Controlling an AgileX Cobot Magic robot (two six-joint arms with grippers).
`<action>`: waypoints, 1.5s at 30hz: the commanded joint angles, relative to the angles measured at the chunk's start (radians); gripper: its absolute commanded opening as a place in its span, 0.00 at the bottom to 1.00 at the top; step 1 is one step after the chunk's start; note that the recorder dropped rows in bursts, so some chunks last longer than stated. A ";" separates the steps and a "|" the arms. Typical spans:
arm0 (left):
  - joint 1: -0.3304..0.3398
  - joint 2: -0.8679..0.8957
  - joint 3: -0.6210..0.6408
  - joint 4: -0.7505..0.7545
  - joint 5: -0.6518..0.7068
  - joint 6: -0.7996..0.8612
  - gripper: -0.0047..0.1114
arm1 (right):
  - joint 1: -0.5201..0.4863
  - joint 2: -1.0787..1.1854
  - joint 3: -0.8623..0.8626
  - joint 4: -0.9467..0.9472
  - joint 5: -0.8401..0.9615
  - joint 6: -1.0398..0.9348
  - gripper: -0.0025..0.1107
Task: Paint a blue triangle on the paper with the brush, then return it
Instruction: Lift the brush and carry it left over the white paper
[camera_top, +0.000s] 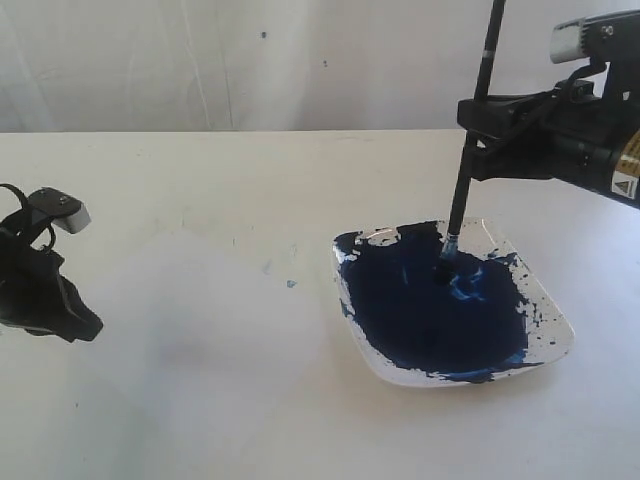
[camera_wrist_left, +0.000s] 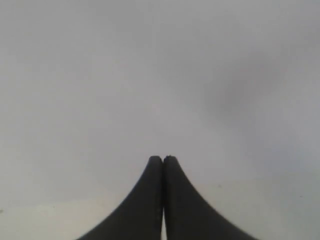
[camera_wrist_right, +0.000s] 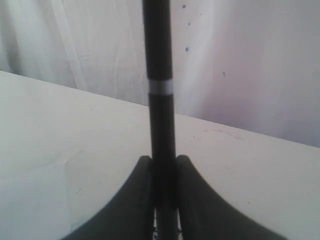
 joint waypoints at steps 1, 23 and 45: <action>0.004 -0.001 -0.005 0.011 -0.021 -0.072 0.04 | -0.004 0.000 0.002 0.004 0.008 -0.015 0.02; 0.049 0.032 -0.005 0.039 -0.108 -0.126 0.04 | -0.004 0.059 0.002 0.005 -0.095 -0.086 0.02; 0.049 0.118 -0.005 0.013 -0.193 -0.122 0.04 | 0.213 0.161 -0.109 0.046 -0.425 -0.090 0.02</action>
